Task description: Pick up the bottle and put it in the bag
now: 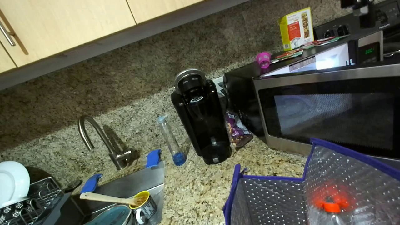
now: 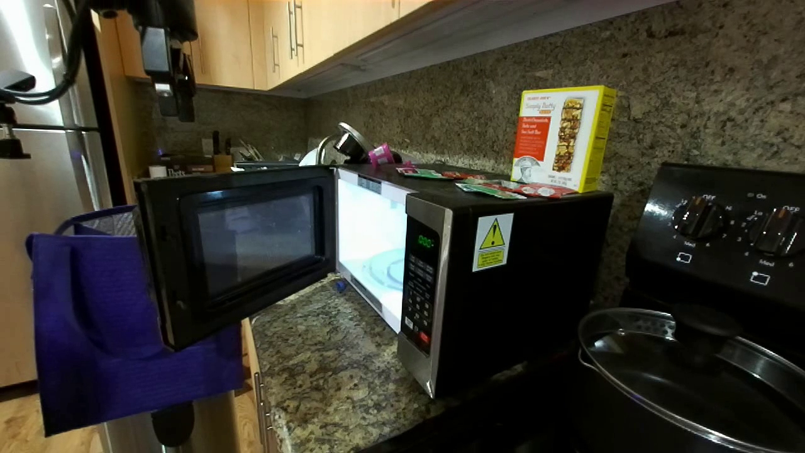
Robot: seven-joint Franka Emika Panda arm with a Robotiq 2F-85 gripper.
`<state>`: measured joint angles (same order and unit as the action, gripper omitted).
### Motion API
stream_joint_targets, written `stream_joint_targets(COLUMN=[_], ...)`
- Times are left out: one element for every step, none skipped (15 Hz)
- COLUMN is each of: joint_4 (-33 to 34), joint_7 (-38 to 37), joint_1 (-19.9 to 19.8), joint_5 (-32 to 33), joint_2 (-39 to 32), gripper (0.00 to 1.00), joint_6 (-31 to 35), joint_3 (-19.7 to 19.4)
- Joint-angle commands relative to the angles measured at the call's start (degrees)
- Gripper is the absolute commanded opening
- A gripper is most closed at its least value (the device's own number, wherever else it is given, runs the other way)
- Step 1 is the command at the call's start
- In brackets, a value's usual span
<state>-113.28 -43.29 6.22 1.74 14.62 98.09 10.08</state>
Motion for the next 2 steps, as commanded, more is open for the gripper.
stream_joint_targets(joint_4=[0.18,0.18], joint_7=[0.10,0.10], joint_1=[-0.55,-0.55], joint_5=[-0.12,-0.12], joint_2=[-0.04,-0.04], gripper=[1.00,1.00], joint_6=[-0.16,-0.17], joint_3=[0.49,0.49])
